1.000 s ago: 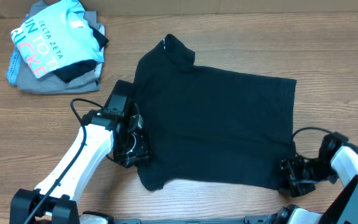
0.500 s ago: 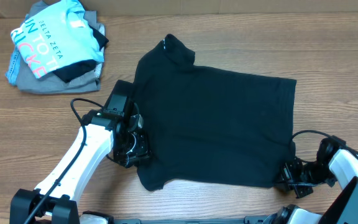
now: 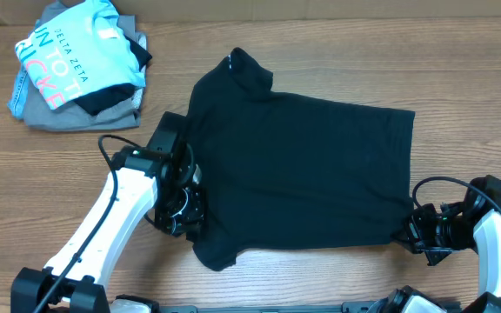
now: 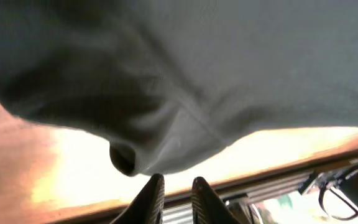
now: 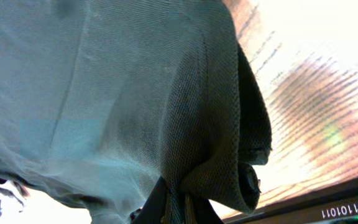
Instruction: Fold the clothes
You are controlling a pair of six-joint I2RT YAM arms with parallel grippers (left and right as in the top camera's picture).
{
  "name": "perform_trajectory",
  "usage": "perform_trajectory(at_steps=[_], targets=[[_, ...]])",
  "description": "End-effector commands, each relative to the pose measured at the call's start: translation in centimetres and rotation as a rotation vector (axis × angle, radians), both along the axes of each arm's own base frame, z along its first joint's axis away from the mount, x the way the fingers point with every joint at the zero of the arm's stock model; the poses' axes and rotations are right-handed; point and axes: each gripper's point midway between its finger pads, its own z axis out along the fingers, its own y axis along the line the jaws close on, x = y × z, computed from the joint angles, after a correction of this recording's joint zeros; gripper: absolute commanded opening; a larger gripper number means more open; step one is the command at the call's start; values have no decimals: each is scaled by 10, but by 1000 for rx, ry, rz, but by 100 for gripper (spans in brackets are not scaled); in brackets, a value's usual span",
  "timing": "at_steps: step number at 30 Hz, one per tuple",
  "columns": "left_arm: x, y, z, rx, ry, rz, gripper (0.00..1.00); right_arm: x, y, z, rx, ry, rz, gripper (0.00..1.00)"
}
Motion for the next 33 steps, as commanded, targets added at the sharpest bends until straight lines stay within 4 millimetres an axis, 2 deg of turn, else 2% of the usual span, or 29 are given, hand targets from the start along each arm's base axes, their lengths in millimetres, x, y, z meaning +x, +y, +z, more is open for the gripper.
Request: perform_trajectory(at_steps=[1, 3, 5, 6, 7, 8, 10, 12, 14, 17, 21, 26, 30, 33], targets=[[31, 5, 11, 31, -139, -29, 16, 17, -3, 9, -7, -91, 10, 4], [44, 1, 18, 16, -196, -47, 14, 22, -5, 9, -10, -113, 9, 4], [43, -7, 25, -34, -193, -56, 15, 21, -4, 10, -11, -118, 25, 4], [37, -14, 28, -78, -171, -69, 20, 20, -4, 10, -10, -118, 33, 4], [29, -19, 29, -100, -141, -79, 31, 19, -3, 10, -10, -117, 41, 4], [20, -19, 27, -84, -108, -94, 37, 19, -3, 10, -11, -124, 53, 4], [8, -19, 22, -40, -80, -134, 43, 20, -4, 9, -15, -126, 53, 4], [0, -29, 16, -30, -75, -171, 52, 21, -5, 9, -18, -130, 53, 4], [-8, -38, 10, -17, -61, -178, 56, 22, -6, 9, -22, -136, 53, 4], [-25, -33, -5, 110, 0, -90, 63, 24, -7, 9, -27, -144, 53, 4], [-54, -29, -23, 166, 104, -19, 64, 28, -9, 9, -38, -159, 55, 4], [-77, -21, -48, 193, 170, 16, 67, 49, -9, 16, -20, -271, 57, 4], [-73, -23, -65, 173, 136, 56, 70, 48, -8, 16, -15, -271, 58, 4], [-66, -28, -70, 152, 101, 75, 71, 45, -6, 16, -10, -265, 79, 4]])
